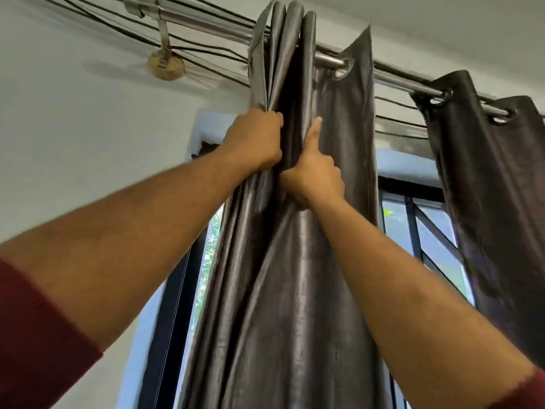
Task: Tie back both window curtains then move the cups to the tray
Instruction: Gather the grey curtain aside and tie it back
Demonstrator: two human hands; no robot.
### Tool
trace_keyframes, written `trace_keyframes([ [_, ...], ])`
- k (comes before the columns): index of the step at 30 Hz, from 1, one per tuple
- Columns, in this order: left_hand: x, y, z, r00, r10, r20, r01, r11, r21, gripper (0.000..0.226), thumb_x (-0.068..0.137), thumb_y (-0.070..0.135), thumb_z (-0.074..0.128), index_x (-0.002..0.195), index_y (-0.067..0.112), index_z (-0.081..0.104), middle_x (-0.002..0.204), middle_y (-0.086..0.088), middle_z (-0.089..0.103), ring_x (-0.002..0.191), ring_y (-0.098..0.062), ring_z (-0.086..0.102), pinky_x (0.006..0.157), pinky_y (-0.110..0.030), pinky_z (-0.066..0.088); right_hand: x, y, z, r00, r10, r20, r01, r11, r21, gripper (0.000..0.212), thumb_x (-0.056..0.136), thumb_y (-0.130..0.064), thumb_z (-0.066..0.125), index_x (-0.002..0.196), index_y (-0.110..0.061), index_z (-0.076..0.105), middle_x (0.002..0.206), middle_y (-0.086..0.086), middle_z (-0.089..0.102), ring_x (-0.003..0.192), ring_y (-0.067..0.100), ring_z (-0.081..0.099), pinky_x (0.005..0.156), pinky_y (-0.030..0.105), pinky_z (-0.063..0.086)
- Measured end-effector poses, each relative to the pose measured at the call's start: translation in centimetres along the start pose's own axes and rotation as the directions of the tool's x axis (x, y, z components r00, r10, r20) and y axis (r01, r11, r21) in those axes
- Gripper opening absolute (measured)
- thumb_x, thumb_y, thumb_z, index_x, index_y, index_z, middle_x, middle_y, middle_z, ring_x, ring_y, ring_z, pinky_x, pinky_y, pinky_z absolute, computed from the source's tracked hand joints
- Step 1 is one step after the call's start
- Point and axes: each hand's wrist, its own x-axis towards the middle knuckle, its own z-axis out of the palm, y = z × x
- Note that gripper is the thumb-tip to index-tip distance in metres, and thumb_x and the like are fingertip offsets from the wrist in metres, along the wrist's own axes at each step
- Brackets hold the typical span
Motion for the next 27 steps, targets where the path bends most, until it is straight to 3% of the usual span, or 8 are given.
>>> trace_keyframes([
  [5, -5.7, 1.1, 0.5, 0.998, 0.039, 0.041, -0.034, 0.994, -0.103, 0.091, 0.098, 0.016, 0.063, 0.174, 0.024, 0.013, 0.151, -0.024, 0.053, 0.131, -0.046, 0.059, 0.104, -0.049, 0.05, -6.9, 1.4, 0.9, 0.984, -0.172, -0.043, 0.17, 0.984, -0.055, 0.118, 0.084, -0.019, 0.065, 0.165, -0.043, -0.016, 0.094, 0.015, 0.067, 0.085, 0.041, 0.065, 0.074, 0.042, 0.045],
  [8, -10.9, 1.0, 1.0, 0.997, 0.044, 0.056, -0.031, 0.978, -0.207, 0.088, 0.096, 0.009, 0.06, 0.173, 0.026, 0.02, 0.138, -0.016, 0.066, 0.126, -0.037, 0.063, 0.097, -0.039, 0.05, -11.1, 1.8, 2.6, 0.968, -0.251, 0.009, 0.251, 0.966, -0.063, 0.096, 0.081, -0.013, 0.062, 0.165, -0.041, 0.025, 0.098, 0.01, 0.076, 0.083, 0.035, 0.065, 0.063, 0.033, 0.038],
  [11, -16.8, 0.1, 3.1, 1.0, 0.009, 0.027, 0.0, 0.951, -0.308, 0.076, 0.097, 0.012, 0.059, 0.168, 0.029, 0.039, 0.115, -0.012, 0.077, 0.114, -0.033, 0.069, 0.096, -0.038, 0.055, -14.8, 2.3, 3.6, 0.972, -0.233, 0.033, 0.234, 0.972, -0.015, 0.047, 0.082, -0.012, 0.059, 0.125, -0.027, 0.069, 0.084, 0.001, 0.074, 0.076, 0.029, 0.067, 0.06, 0.036, 0.048],
  [14, -21.4, -0.6, 5.5, 0.997, -0.055, -0.052, 0.027, 0.902, -0.43, 0.061, 0.1, 0.016, 0.055, 0.161, 0.025, 0.053, 0.086, -0.004, 0.072, 0.086, -0.023, 0.069, 0.083, -0.043, 0.059, -18.5, 3.1, 4.7, 0.981, -0.174, 0.087, 0.173, 0.985, 0.019, 0.019, 0.091, -0.019, 0.056, 0.102, -0.023, 0.07, 0.078, -0.003, 0.072, 0.073, 0.028, 0.066, 0.067, 0.042, 0.056],
  [17, -24.3, -0.7, 6.6, 0.986, -0.105, -0.132, 0.015, 0.833, -0.553, 0.065, 0.107, 0.016, 0.049, 0.17, 0.024, 0.035, 0.073, 0.01, 0.051, 0.069, -0.012, 0.055, 0.068, -0.027, 0.049, -21.2, 3.8, 5.4, 0.993, -0.079, 0.091, 0.066, 0.989, 0.133, 0.033, 0.101, -0.049, 0.046, 0.106, -0.026, 0.07, 0.078, -0.003, 0.072, 0.069, 0.023, 0.066, 0.068, 0.041, 0.058],
  [21, -26.8, 0.3, 6.3, 0.97, -0.213, -0.114, 0.053, 0.646, -0.761, 0.058, 0.116, 0.021, 0.043, 0.172, 0.024, 0.027, 0.091, 0.03, 0.058, 0.085, 0.007, 0.065, 0.084, -0.009, 0.048, -23.5, 3.9, 5.3, 0.989, -0.015, 0.145, -0.019, 0.973, 0.228, 0.062, 0.101, -0.067, 0.04, 0.148, -0.031, 0.058, 0.102, -0.002, 0.078, 0.084, 0.015, 0.07, 0.082, 0.037, 0.059],
  [23, -28.1, 0.8, 6.0, 0.963, -0.266, -0.049, 0.093, 0.496, -0.863, 0.051, 0.118, 0.017, 0.043, 0.168, 0.019, 0.038, 0.136, 0.031, 0.062, 0.12, 0.025, 0.056, 0.105, -0.002, 0.04, -24.4, 3.7, 4.9, 0.989, -0.013, 0.144, -0.026, 0.963, 0.268, 0.067, 0.101, -0.064, 0.046, 0.156, -0.026, 0.049, 0.133, -0.001, 0.073, 0.119, 0.017, 0.069, 0.102, 0.04, 0.057],
  [27, -31.4, 0.8, 6.2, 0.927, -0.342, 0.153, 0.266, 0.313, -0.912, 0.044, 0.116, 0.022, 0.051, 0.159, 0.027, 0.055, 0.158, 0.018, 0.058, 0.144, 0.006, 0.055, 0.123, -0.028, 0.046, -26.8, 3.9, 4.6, 0.99, -0.11, 0.092, 0.07, 0.932, 0.357, 0.046, 0.103, -0.049, 0.053, 0.146, -0.034, 0.059, 0.133, -0.01, 0.071, 0.123, 0.01, 0.067, 0.102, 0.042, 0.058],
])
